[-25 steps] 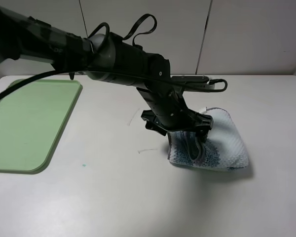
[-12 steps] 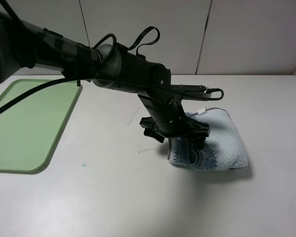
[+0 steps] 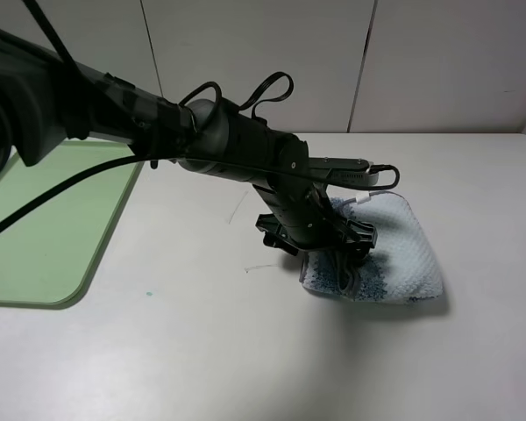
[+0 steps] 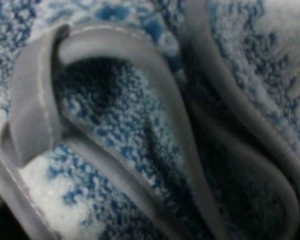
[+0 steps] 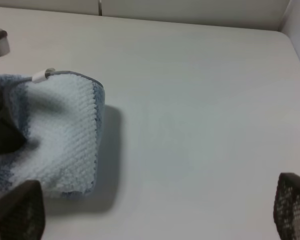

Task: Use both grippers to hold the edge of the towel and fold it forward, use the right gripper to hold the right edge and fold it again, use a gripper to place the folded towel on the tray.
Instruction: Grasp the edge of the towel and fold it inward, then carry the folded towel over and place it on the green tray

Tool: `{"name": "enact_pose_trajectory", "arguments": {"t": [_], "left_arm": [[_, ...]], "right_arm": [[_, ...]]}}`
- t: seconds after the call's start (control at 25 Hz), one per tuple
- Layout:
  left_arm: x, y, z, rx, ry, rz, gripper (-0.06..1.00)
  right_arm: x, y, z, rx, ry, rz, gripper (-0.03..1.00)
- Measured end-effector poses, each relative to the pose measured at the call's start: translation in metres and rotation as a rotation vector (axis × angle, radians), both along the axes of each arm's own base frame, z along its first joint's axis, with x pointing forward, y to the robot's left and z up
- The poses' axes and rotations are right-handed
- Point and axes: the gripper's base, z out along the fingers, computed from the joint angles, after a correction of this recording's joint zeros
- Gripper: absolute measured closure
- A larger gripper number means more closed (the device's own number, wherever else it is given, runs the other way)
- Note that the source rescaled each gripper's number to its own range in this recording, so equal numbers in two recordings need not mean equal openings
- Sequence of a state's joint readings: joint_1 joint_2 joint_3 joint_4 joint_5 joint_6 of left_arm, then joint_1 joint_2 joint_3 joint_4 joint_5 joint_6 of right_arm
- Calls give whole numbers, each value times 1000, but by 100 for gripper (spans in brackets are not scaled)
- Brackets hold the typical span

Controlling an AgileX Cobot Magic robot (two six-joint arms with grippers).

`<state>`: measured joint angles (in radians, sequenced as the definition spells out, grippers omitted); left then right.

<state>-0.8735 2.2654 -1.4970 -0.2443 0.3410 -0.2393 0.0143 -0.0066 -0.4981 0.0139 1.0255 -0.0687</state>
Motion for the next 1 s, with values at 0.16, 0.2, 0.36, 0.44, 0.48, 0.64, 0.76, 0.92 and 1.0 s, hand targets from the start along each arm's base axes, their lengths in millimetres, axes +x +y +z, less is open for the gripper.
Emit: {"name": "enact_pose_trajectory", "arguments": {"t": [0.16,0.2,0.36,0.44,0.48,0.64,0.76,0.92,1.0], "left_arm": [[-2,-3,0,-10,-12,-4,17],[-2,-4,0,-12,-14,-4,26],[-2,-5,0,-20,-23,-4,67],[-2,-5,0,-22,-24,-5,83],[-2,-5,0,-22,-24,-5,85],[-2,-5,0,-22,-24,-5,85],[-2,-5,0,-21,-23,-5,85],[-2,-5,0,-20,-22,-5,85],[-2,-5,0,-19,-21,-6,85]], "right_arm": [[0,0,0,0,0,0,-3],[0,0,0,0,0,0,-3],[0,0,0,0,0,0,-3],[0,0,0,0,0,0,-3],[0,0,0,0,0,0,-3],[0,0,0,0,0,0,-3],[0,0,0,0,0,0,-3],[0,0,0,0,0,0,-3],[0,0,0,0,0,0,-3]]}}
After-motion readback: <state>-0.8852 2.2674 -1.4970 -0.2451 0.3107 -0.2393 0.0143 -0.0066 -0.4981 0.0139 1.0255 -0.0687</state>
